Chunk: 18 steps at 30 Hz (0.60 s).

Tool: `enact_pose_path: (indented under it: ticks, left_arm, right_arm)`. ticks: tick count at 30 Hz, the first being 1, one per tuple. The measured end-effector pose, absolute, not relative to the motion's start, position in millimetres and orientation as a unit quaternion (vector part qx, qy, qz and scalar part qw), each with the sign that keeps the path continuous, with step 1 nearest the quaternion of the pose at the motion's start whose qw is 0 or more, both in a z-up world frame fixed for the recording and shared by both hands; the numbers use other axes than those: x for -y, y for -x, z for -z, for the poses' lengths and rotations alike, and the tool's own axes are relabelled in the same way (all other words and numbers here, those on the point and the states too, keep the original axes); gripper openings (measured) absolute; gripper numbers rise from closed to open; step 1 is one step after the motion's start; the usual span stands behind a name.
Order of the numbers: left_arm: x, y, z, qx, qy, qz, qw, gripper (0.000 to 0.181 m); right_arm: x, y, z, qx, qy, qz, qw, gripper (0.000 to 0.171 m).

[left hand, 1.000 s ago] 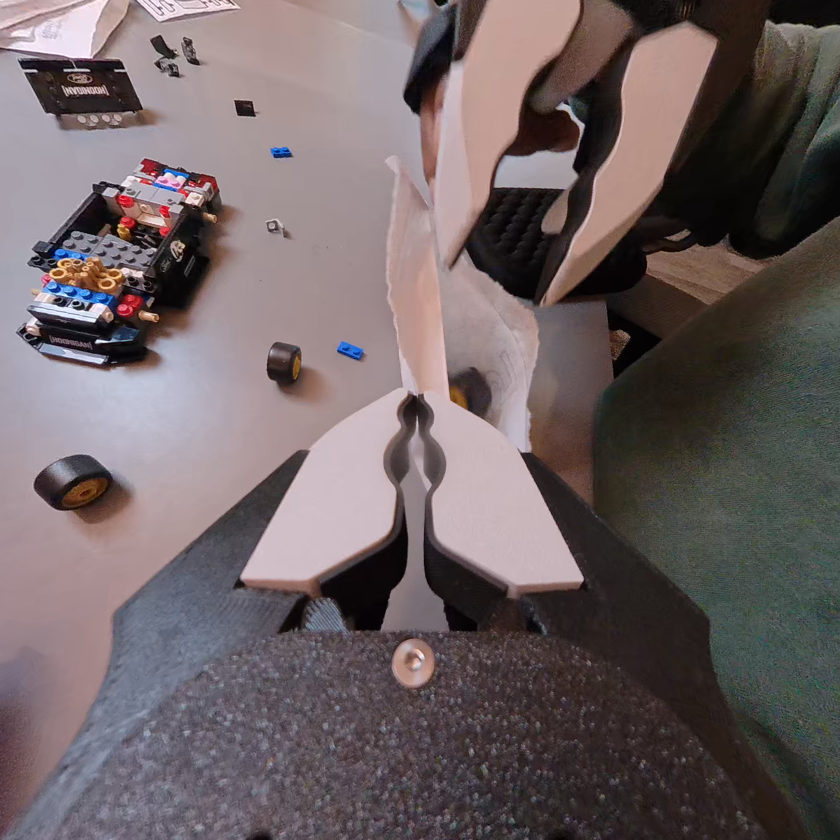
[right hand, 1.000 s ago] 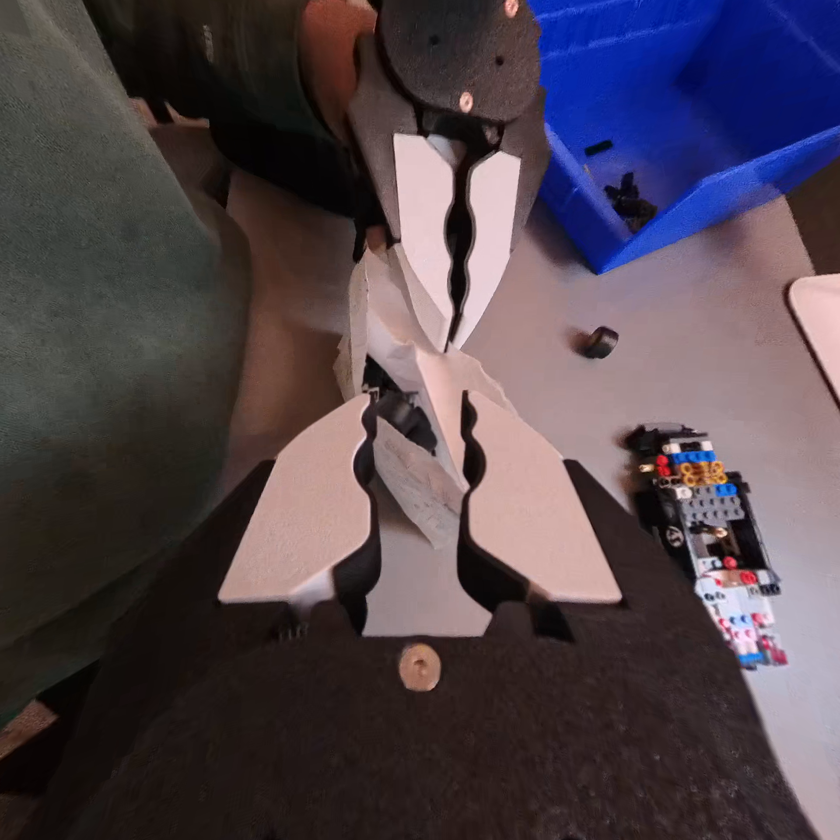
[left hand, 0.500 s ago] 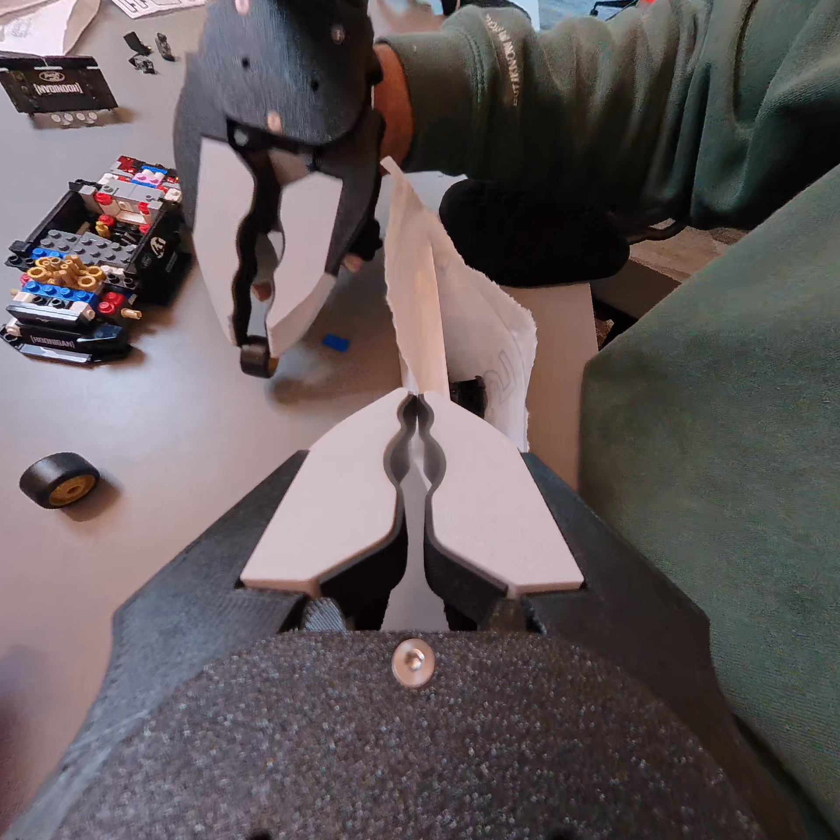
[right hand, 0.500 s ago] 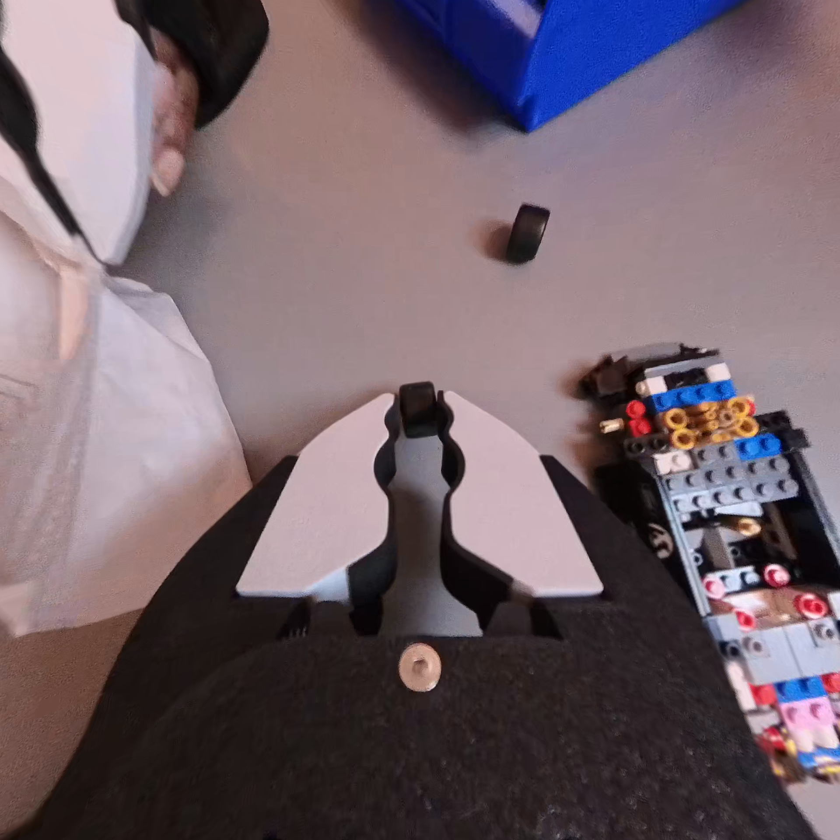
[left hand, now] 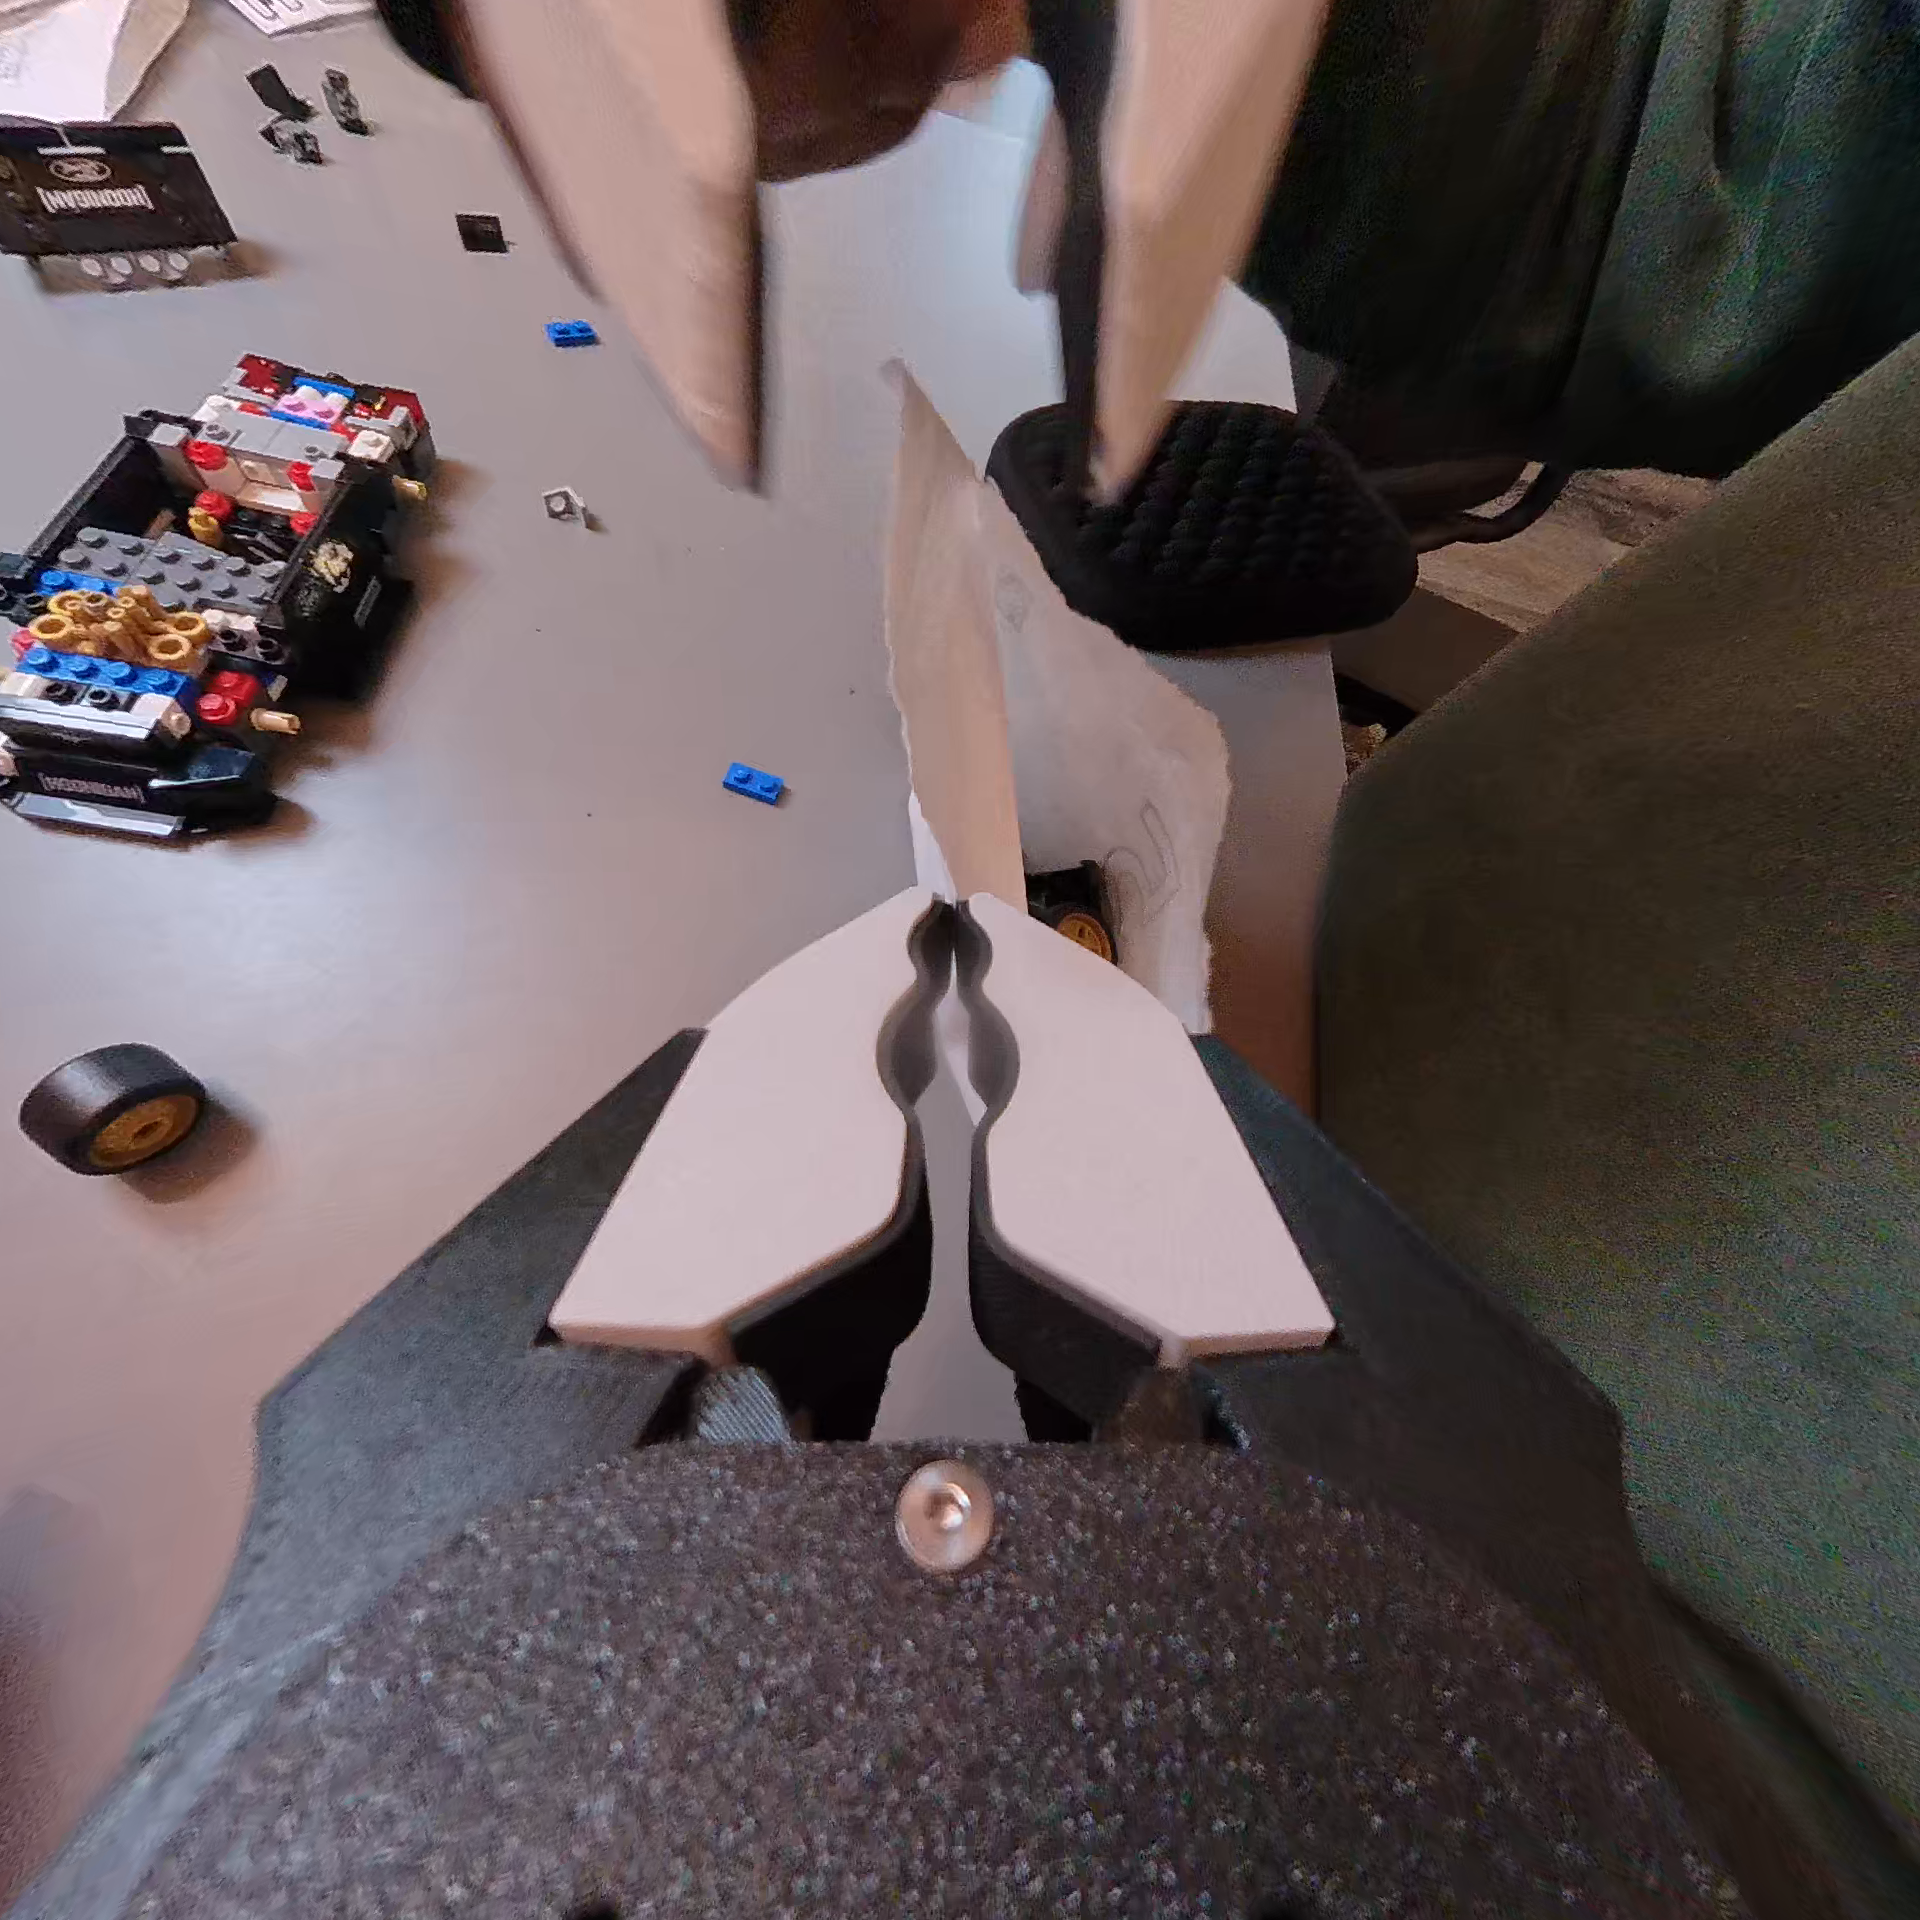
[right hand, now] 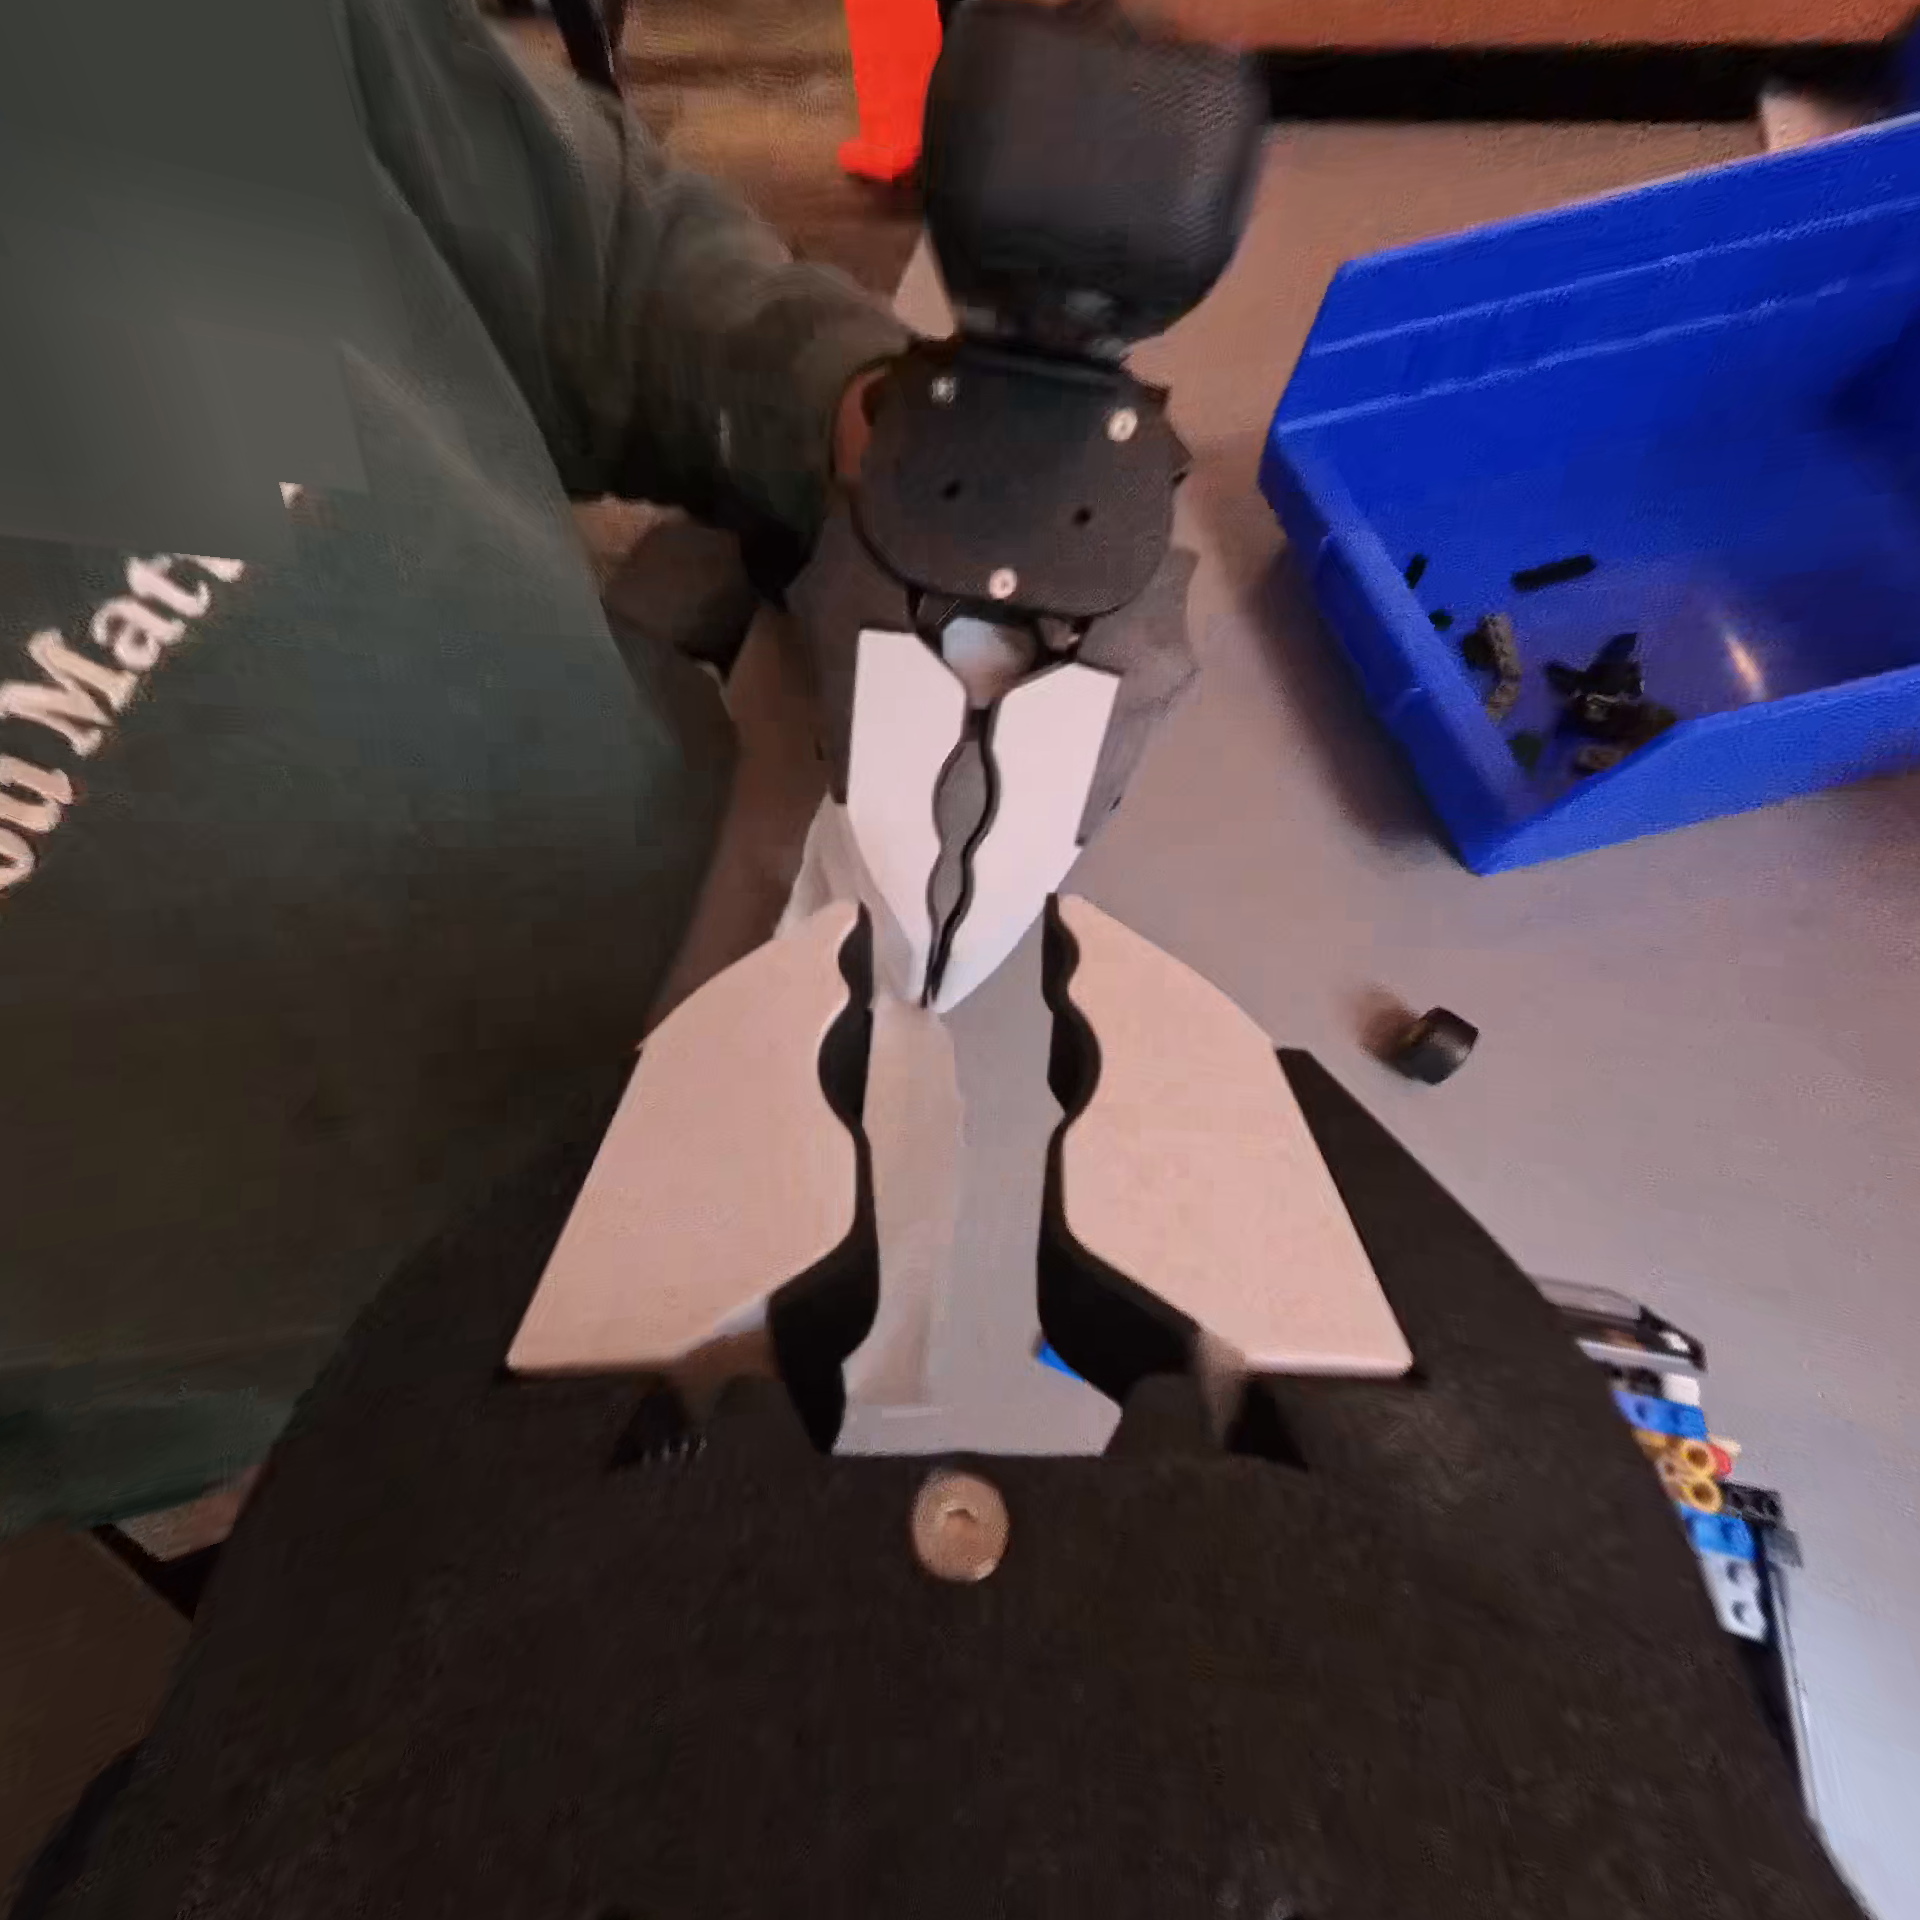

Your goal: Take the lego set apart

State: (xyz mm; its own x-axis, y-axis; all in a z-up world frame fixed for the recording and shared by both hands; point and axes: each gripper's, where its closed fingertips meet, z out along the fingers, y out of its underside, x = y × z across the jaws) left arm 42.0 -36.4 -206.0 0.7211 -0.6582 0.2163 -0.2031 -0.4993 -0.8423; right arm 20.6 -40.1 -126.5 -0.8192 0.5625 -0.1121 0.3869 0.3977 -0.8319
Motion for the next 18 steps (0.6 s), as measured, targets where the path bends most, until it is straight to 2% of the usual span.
enact_pose_path:
  ticks: [3, 6, 9, 10, 11, 14, 18]
  left_arm:
    - [37.1, -42.4, 206.0, -0.264, 0.824, 0.264, 0.426, 0.000]
    - [38.9, -43.5, 206.1, -0.272, 0.822, 0.267, 0.423, 0.000]
    - [39.2, -43.0, 206.8, -0.272, 0.822, 0.270, 0.422, 0.000]
    - [39.3, -42.7, 206.9, -0.272, 0.822, 0.271, 0.421, 0.000]
    - [39.3, -42.4, 207.0, -0.272, 0.822, 0.271, 0.421, 0.000]
    - [39.5, -41.3, 207.5, -0.274, 0.822, 0.270, 0.421, 0.000]
    - [38.6, -40.8, 207.7, -0.275, 0.819, 0.277, 0.420, 0.000]
  right_arm:
    - [15.5, 19.3, 136.7, 0.815, 0.315, -0.475, 0.109, 0.030]
    - [-19.5, 76.6, 186.8, 0.817, 0.388, -0.394, 0.164, 0.033]
    - [-33.5, 106.1, 242.4, 0.828, 0.432, -0.316, 0.168, 0.038]
    - [-34.2, 107.0, 257.5, 0.837, 0.435, -0.291, 0.160, 0.033]
    - [-33.8, 105.8, 265.8, 0.845, 0.431, -0.274, 0.158, 0.018]
    - [-25.8, 95.1, 238.9, 0.841, 0.407, -0.313, 0.170, 0.016]
    - [14.3, 32.6, 144.2, 0.821, 0.310, -0.462, 0.125, 0.016]
